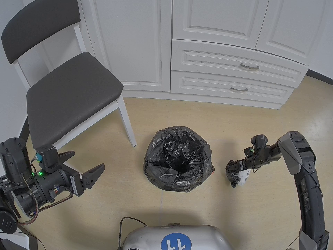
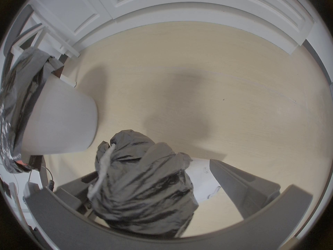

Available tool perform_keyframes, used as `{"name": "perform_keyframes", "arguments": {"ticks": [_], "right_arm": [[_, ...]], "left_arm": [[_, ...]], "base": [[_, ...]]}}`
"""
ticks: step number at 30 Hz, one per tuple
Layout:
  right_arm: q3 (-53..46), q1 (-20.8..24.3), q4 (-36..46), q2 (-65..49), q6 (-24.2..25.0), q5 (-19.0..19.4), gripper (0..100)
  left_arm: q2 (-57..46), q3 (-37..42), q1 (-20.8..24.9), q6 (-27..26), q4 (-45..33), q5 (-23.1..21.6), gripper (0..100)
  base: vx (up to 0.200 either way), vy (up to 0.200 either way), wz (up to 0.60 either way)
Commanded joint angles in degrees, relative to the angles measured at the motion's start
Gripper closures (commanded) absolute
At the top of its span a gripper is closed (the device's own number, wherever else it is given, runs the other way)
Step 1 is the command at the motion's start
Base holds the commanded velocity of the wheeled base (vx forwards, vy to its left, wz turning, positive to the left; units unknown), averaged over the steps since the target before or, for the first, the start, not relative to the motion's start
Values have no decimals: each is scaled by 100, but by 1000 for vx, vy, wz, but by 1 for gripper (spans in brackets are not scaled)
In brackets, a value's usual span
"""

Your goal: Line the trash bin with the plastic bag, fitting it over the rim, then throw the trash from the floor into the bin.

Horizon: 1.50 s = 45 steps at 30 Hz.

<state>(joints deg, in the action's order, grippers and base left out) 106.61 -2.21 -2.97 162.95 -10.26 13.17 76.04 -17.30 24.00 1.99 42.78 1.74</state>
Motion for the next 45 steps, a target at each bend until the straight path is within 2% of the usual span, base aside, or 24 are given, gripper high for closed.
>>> {"name": "perform_keyframes", "arguments": {"ticks": [1,9,41,42,45], "right_arm": [[44,-34,16,123,-28,-7,0],[282,-34,464,184,24,-16,0],[273,-43,482,176,253,-86,0],[273,-43,482,176,271,-86,100],[273,-43,482,176,288,-86,100]], "left_arm": [[42,-2,-10,3,3,1,0],[33,-19,-18,3,11,1,0],[-81,-46,-1,-14,38,133,0],[-99,-46,-1,-14,38,133,0],[-99,-46,-1,-23,38,133,0]], "base": [[0,0,0],[0,0,0],[0,0,0],[0,0,0],[0,0,0]]}}
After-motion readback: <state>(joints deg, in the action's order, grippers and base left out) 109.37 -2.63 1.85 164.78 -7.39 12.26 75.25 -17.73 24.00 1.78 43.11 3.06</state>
